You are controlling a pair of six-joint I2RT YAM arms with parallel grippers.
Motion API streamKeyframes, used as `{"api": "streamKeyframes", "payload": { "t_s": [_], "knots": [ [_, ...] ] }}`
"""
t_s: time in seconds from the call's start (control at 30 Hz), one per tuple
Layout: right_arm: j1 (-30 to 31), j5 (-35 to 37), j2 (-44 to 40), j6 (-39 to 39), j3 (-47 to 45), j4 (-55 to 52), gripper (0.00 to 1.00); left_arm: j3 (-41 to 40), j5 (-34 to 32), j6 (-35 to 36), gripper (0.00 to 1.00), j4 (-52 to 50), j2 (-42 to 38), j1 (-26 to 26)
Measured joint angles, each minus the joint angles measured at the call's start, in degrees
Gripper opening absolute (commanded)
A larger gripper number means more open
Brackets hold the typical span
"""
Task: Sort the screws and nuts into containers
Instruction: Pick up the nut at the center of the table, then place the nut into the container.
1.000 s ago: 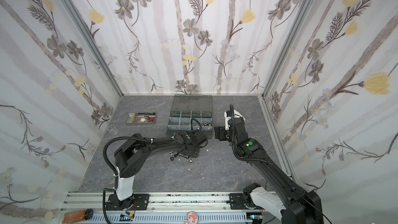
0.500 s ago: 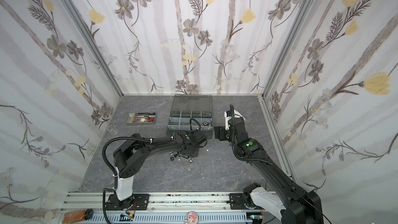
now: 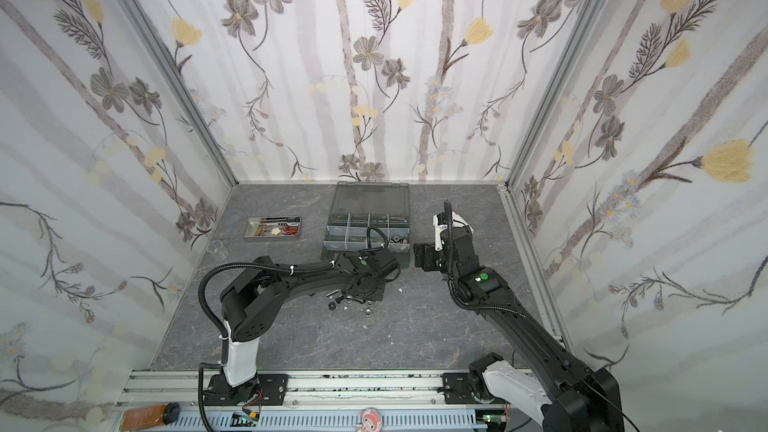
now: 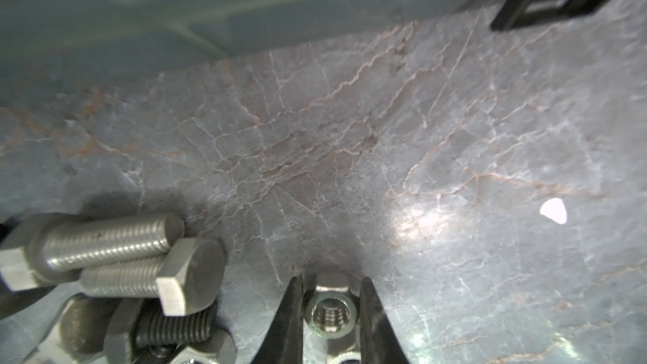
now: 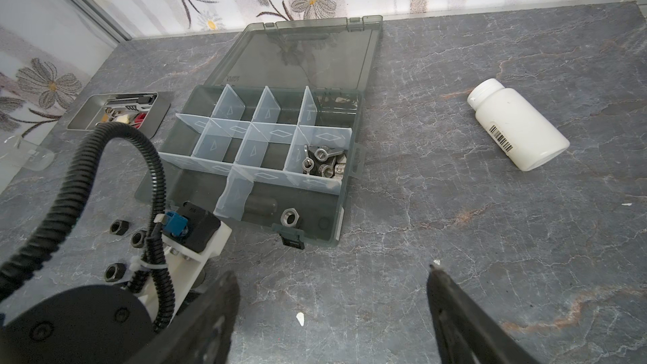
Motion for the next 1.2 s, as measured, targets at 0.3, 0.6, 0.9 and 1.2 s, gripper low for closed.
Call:
{"api": "streamKeyframes", "payload": {
  "t_s": [0.3,0.6,0.9,1.2],
  "knots": [
    [-0.1,0.0,-0.5,0.0,0.0,0.3,0.86,6.0,-0.4,1.6,0.16,-2.3,-2.8,3.2],
    [-0.2,-1.1,0.1,1.0,-0.9,0.5,1.0,15.1,0.1,5.6,0.15,-4.3,-1.4,8.3],
    [-0.3,-1.7,-0.3,2.1,-4.5,2.1,1.0,24.3,1.9,8.7,0.14,-6.4,4.7,11.3],
    [-0.6,-1.7,-1.3,2.1,-4.7,3.5,1.0,25.1,3.8,9.1,0.16,-6.7,8.7,11.5]
  ]
}}
